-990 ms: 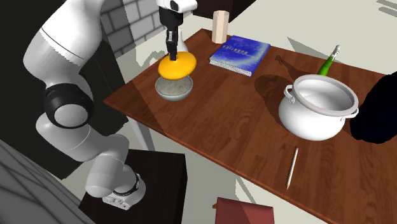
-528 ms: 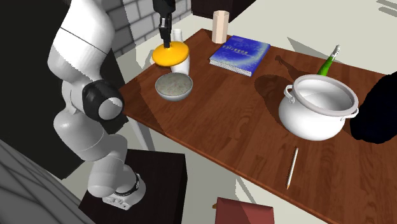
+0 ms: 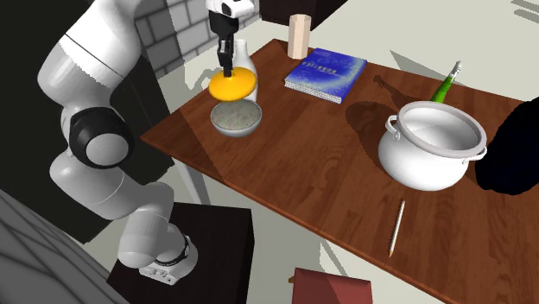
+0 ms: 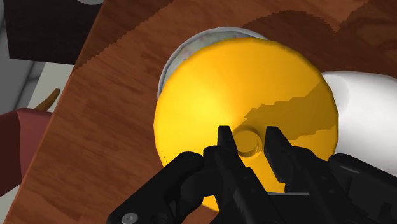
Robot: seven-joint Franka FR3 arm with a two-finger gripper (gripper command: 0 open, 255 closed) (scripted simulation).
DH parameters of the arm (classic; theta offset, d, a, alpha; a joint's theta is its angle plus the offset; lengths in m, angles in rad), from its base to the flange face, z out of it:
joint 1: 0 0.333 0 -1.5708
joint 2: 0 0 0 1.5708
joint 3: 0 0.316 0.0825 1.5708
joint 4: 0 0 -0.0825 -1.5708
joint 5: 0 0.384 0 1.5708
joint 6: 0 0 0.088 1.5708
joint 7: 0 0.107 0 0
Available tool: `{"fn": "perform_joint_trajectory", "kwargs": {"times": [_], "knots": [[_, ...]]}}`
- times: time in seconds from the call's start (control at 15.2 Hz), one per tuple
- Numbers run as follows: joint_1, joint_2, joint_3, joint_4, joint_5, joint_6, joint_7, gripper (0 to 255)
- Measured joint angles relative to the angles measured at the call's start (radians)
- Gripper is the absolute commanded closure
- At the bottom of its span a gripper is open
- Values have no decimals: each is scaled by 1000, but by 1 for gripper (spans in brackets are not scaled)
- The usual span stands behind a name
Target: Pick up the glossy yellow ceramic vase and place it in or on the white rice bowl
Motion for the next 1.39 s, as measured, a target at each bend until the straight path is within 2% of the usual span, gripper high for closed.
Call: {"fn": "perform_joint_trajectory", "kwargs": {"times": [0.79, 1.19, 1.25, 1.39], "knots": [[19, -166, -75, -316, 70, 169, -91, 255], [20, -173, -76, -337, 72, 186, -95, 255], [20, -173, -77, -337, 72, 186, -95, 0], [20, -173, -77, -338, 73, 186, -96, 0]]}}
